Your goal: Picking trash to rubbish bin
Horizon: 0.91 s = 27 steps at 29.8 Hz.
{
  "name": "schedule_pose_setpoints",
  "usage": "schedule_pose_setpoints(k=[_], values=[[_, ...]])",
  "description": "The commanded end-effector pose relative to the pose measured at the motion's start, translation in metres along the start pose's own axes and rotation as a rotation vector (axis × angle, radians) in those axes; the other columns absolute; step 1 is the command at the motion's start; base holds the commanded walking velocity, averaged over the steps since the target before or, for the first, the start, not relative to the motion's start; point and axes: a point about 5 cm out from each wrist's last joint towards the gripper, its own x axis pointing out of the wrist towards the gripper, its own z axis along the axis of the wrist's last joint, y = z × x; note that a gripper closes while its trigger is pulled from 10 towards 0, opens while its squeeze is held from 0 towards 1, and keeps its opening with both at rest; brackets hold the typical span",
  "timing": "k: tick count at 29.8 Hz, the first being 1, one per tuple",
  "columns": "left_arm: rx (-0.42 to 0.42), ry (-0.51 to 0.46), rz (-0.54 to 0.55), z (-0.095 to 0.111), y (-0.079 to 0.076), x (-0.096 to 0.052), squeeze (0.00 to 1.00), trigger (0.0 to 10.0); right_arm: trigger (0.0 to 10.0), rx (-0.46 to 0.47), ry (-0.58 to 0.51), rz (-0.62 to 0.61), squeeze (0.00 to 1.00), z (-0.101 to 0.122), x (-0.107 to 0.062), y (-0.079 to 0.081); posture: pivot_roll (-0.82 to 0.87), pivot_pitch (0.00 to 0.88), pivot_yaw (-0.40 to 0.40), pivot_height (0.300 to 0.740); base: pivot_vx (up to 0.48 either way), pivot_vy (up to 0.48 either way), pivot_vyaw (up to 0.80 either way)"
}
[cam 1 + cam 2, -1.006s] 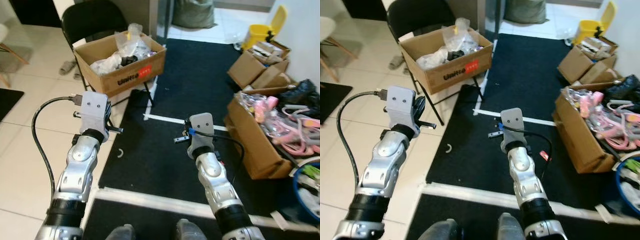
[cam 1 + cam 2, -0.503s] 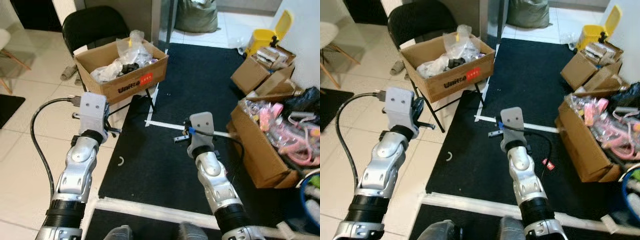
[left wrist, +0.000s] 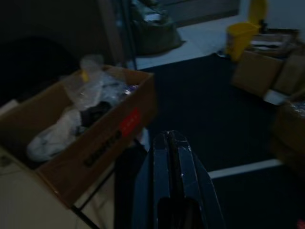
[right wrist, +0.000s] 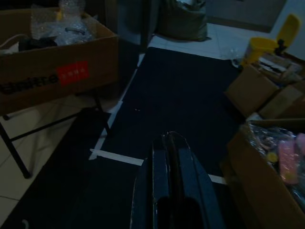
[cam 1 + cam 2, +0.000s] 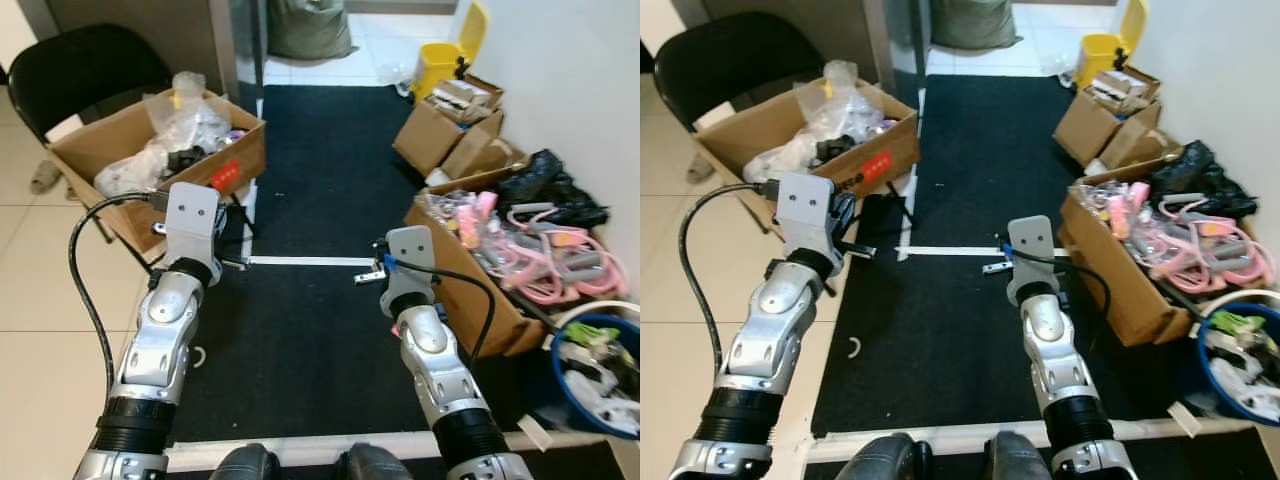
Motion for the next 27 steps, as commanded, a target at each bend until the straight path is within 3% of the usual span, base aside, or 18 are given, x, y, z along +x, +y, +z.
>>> schedule_pose_setpoints(k=[1, 27], values=[[0.003, 0.014, -0.005, -0.0026, -0.0010, -0.0010, 0.00, 10.0, 10.0, 0.002, 0.021, -0.010, 0.00, -0.0047, -0.0017, -0.0020, 0.02, 0.080, 0.026, 0.740, 0.304, 0.000, 0.00], [0.002, 0.017, -0.009, -0.0034, -0.0016, -0.0016, 0.00, 10.0, 10.0, 0.015, 0.034, -0.042, 0.00, -0.0069, -0.0018, -0.0051, 0.03, 0.077, 0.028, 0.740, 0.301, 0.000, 0.00]])
